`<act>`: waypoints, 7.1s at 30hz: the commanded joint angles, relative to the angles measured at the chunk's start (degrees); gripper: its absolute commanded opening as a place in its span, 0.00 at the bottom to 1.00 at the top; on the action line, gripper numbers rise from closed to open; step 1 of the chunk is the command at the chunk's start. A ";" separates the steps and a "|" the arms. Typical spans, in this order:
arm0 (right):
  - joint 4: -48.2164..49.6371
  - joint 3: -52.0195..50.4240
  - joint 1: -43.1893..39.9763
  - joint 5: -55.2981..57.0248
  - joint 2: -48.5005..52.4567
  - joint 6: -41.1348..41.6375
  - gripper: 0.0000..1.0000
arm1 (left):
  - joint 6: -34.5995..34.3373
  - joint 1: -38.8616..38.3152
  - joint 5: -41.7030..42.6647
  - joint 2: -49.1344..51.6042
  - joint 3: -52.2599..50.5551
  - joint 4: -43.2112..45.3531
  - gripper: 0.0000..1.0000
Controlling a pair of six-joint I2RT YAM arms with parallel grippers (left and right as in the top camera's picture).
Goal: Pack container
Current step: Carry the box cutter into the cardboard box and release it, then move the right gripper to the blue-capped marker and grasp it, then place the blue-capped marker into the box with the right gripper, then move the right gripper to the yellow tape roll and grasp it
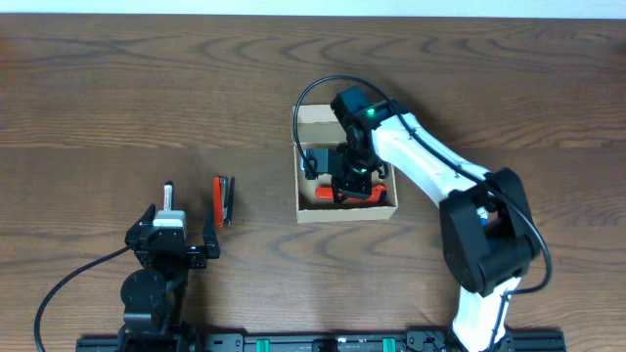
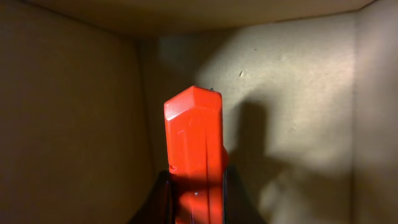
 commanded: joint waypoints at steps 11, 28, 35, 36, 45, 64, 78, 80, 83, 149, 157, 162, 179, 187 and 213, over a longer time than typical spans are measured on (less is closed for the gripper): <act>0.96 1.14 -0.37 -0.48 1.86 -0.87 0.42 | -0.26 -0.17 -0.20 -0.33 -1.49 -0.61 0.95; -2.34 9.66 -6.78 3.80 -15.23 28.44 0.73 | -0.26 -0.17 -0.20 -0.33 -1.49 -0.61 0.95; -4.92 9.75 -22.32 23.93 -24.52 58.49 0.85 | -0.26 -0.17 -0.17 -0.33 -1.49 -0.61 0.95; -5.86 9.75 -24.61 25.16 -24.96 61.57 0.85 | -0.26 -0.17 -0.17 -0.33 -1.49 -0.61 0.95; -9.25 -0.28 -41.44 23.71 -24.37 68.59 0.86 | -0.26 -0.17 -0.17 -0.33 -1.49 -0.61 0.95; 12.24 -23.82 -42.25 21.38 -16.74 66.55 0.82 | -0.28 -0.17 -0.17 -0.33 -1.49 -0.61 0.95; 14.40 -23.82 -42.25 20.90 -8.35 66.60 0.61 | -0.26 -0.17 -0.17 -0.33 -1.49 -0.59 0.95; 14.40 -23.82 -42.25 20.90 -8.33 66.60 0.42 | -0.28 -0.17 -0.17 -0.33 -1.49 -0.59 0.95; 14.40 -23.82 -42.25 20.90 -8.31 66.60 0.05 | -0.26 -0.17 -0.17 -0.33 -1.49 -0.59 0.95; 2.25 1.73 3.50 10.16 1.55 -6.84 0.19 | -0.26 -0.17 0.22 -0.33 -1.49 -0.61 0.95; 2.05 2.01 2.97 7.98 -3.26 -2.12 0.74 | -0.28 -0.17 0.24 -0.33 -1.49 -0.61 0.95; 2.03 2.05 0.09 7.34 -10.56 9.62 0.72 | -0.28 -0.17 0.24 -0.33 -1.49 -0.61 0.95; -4.76 2.05 -27.36 27.30 -29.51 71.97 0.98 | -0.28 -0.17 0.24 -0.33 -1.49 -0.61 0.95; -7.80 1.62 -42.18 28.65 -28.50 77.72 0.99 | -0.28 -0.17 0.24 -0.33 -1.49 -0.61 0.95; 10.23 -28.48 -48.04 28.00 -25.44 80.54 0.99 | -0.90 -0.17 0.26 -0.33 -1.49 -0.61 0.95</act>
